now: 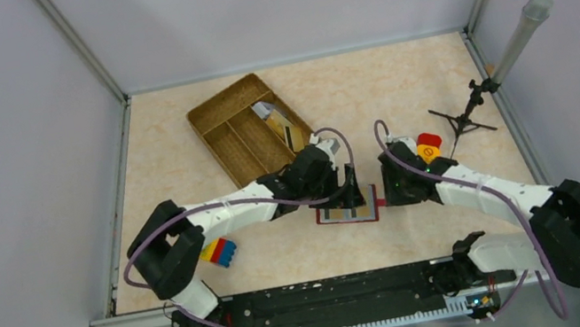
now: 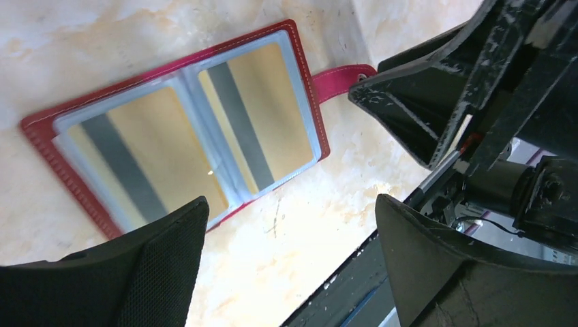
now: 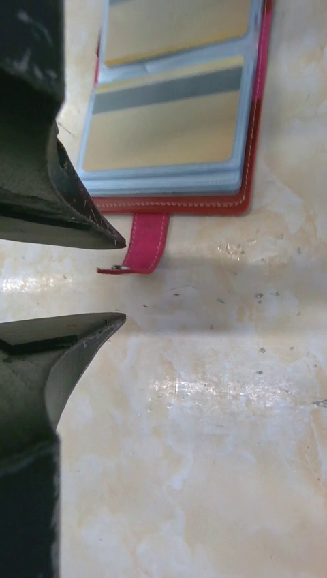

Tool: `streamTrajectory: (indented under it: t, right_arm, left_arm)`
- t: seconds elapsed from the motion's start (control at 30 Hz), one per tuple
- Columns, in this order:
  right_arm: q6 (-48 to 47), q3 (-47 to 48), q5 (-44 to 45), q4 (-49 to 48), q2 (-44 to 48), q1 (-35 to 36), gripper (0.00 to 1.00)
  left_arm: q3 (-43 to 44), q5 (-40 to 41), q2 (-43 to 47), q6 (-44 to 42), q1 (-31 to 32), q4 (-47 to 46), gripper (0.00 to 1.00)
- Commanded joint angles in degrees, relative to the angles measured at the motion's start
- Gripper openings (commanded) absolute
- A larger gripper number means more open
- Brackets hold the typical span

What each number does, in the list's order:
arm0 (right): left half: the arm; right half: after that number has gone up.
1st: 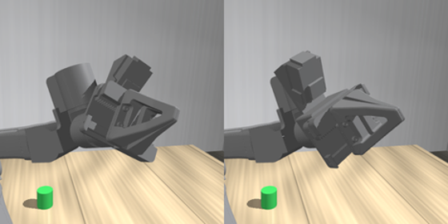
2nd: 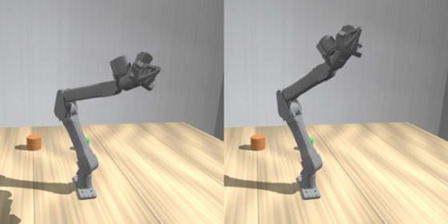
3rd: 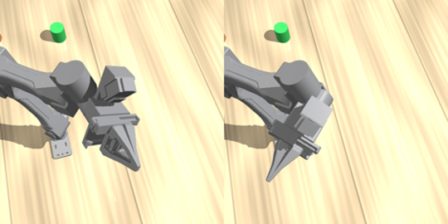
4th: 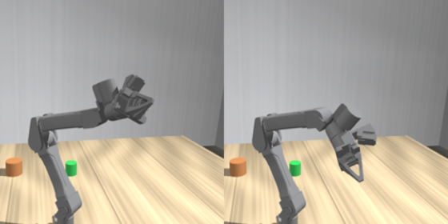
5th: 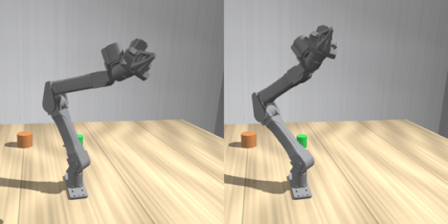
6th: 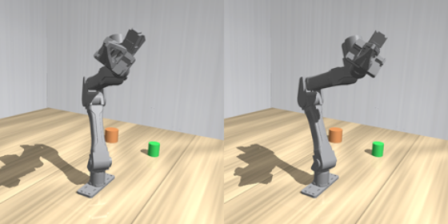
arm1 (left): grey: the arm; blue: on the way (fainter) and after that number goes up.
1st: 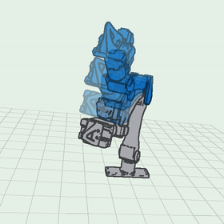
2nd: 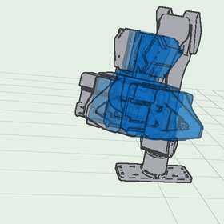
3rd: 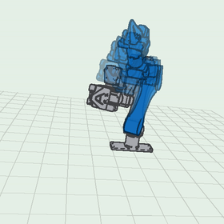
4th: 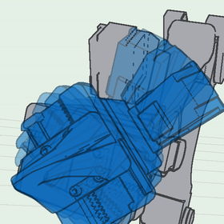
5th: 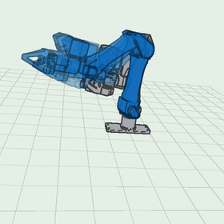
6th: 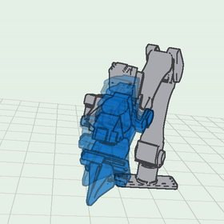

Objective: Put the credit cards into the card holder
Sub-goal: Insert the credit card into the card holder, then turn over the card slot in the card holder.

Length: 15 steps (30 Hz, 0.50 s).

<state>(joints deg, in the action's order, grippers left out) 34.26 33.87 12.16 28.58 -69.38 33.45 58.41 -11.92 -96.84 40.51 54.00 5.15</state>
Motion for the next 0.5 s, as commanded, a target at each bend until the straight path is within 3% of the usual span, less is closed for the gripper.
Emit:
streamTrajectory:
  t: [0.0,0.23,0.47]
  right_arm:
    - [-1.13,2.61,-2.6,-0.82,6.94,-0.25,0.4]
    - [0.57,-0.56,-11.77,-8.58,13.13,-0.14,0.39]
    - [4.76,-2.67,-16.76,-14.08,7.06,-0.14,0.25]
  left_arm:
    - [-2.62,6.7,7.3,0.04,-0.4,3.78,0.92]
    - [-6.93,10.89,8.31,2.69,-3.71,7.27,0.88]
    - [-9.38,11.39,7.55,3.96,-4.77,6.26,0.81]
